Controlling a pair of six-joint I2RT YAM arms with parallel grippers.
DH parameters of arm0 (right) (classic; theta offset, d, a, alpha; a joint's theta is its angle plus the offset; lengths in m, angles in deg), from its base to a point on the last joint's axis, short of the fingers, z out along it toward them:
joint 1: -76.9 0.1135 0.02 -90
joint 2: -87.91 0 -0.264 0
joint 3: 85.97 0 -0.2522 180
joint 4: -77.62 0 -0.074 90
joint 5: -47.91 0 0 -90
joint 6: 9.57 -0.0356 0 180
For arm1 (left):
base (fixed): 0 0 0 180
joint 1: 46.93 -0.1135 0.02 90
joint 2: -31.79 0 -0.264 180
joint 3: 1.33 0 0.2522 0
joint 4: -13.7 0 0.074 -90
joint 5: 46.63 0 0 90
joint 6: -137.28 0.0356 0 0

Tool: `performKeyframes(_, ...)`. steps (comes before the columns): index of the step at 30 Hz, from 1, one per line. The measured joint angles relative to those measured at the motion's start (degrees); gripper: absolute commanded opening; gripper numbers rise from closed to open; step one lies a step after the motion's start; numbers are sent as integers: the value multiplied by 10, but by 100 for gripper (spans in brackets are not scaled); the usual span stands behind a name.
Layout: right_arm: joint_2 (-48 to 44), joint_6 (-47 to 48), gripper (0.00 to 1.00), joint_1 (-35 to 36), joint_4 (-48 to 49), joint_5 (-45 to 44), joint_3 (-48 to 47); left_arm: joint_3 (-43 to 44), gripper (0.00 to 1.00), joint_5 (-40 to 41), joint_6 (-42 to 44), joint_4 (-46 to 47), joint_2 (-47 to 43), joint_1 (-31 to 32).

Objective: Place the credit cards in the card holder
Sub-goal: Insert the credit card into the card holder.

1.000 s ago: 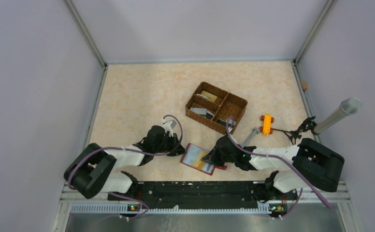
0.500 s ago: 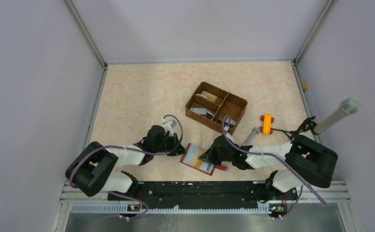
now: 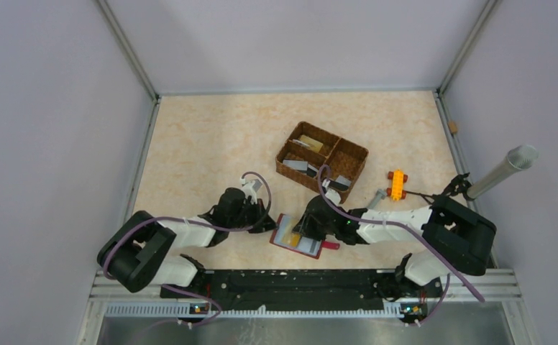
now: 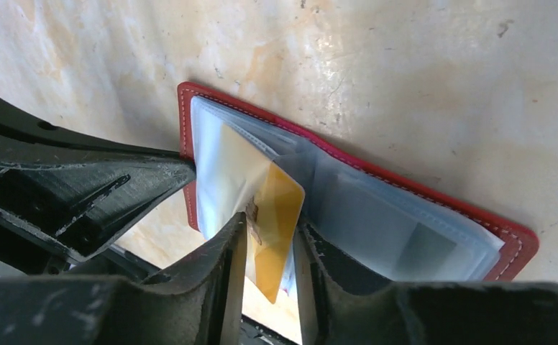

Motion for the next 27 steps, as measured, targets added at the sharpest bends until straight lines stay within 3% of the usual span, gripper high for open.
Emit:
performKeyframes(3, -3, 14, 41, 9, -32, -15, -19, -5, 0, 1, -12, 6, -1, 2)
performKeyframes(9, -7, 36, 44, 31, -121, -47, -58, -16, 0, 5, -29, 11, -10, 4)
performKeyframes(14, -8, 46, 38, 45, -174, -67, -78, -24, 0, 11, -37, 9, -20, 6)
performKeyframes(27, 28, 69, 31, 45, -151, -57, -97, -27, 0, 16, -48, 9, -24, 7)
